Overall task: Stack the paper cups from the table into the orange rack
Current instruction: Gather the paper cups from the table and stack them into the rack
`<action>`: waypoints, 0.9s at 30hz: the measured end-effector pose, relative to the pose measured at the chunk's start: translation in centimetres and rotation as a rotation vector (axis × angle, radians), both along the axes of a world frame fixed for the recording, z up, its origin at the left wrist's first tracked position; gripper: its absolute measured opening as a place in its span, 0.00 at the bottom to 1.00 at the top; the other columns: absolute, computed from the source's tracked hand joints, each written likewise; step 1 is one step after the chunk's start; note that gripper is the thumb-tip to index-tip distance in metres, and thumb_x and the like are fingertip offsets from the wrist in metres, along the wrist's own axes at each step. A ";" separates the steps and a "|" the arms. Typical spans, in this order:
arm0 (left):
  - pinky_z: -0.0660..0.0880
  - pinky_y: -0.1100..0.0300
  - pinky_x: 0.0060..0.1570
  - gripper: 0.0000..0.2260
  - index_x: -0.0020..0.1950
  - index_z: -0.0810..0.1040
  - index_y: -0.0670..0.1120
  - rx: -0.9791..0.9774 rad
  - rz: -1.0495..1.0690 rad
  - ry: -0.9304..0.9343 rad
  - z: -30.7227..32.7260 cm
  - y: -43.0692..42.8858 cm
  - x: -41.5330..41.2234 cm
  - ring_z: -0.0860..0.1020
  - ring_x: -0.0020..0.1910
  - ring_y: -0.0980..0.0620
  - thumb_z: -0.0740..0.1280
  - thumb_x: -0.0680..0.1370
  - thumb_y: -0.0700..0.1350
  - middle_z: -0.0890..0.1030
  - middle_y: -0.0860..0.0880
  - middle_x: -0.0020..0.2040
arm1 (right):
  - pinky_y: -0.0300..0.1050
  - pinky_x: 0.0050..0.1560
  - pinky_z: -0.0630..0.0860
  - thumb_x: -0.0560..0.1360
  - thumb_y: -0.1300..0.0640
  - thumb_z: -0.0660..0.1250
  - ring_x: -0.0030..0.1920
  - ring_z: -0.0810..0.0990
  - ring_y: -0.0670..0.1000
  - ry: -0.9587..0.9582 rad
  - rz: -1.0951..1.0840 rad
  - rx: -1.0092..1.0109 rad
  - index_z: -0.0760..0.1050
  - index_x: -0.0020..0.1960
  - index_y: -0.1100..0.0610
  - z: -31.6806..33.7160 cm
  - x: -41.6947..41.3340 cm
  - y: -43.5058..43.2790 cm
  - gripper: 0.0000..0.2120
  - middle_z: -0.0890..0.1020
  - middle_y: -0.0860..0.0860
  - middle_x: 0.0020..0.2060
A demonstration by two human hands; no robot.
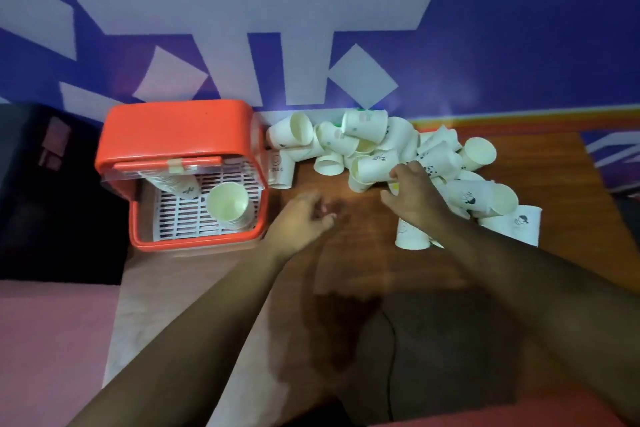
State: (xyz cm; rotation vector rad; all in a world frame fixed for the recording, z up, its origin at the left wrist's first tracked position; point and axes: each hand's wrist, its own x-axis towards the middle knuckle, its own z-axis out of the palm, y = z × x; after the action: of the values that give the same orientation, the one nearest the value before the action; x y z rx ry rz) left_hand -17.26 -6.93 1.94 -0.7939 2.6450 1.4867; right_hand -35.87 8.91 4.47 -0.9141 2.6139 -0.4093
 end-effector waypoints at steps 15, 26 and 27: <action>0.71 0.55 0.59 0.17 0.60 0.78 0.35 -0.348 -0.039 -0.061 -7.2 1.2 -13.3 0.75 0.59 0.40 0.73 0.74 0.41 0.75 0.38 0.60 | 0.48 0.55 0.73 0.77 0.49 0.67 0.57 0.77 0.55 -0.126 -0.205 -0.254 0.67 0.69 0.57 -3.4 -4.5 2.3 0.24 0.75 0.56 0.61; 0.69 0.68 0.65 0.08 0.55 0.83 0.46 -0.053 0.192 0.273 -2.8 -0.3 -5.6 0.68 0.65 0.68 0.73 0.76 0.42 0.66 0.47 0.70 | 0.29 0.41 0.71 0.75 0.54 0.70 0.46 0.79 0.45 -0.374 -0.155 -0.480 0.77 0.41 0.51 0.3 -3.2 -0.3 0.05 0.77 0.46 0.45; 0.73 0.66 0.61 0.08 0.55 0.83 0.48 0.013 0.203 0.282 -1.8 -0.5 -4.7 0.72 0.63 0.67 0.73 0.76 0.42 0.69 0.48 0.70 | 0.31 0.44 0.71 0.75 0.54 0.70 0.46 0.78 0.44 -0.385 -0.142 -0.494 0.77 0.40 0.52 0.8 -2.8 -0.7 0.05 0.77 0.44 0.44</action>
State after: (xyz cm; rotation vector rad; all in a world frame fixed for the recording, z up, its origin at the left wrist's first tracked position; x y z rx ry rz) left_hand -22.01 -7.46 0.12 -0.9409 2.8193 1.7844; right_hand -38.71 8.17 5.32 -0.6962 2.2579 -1.1796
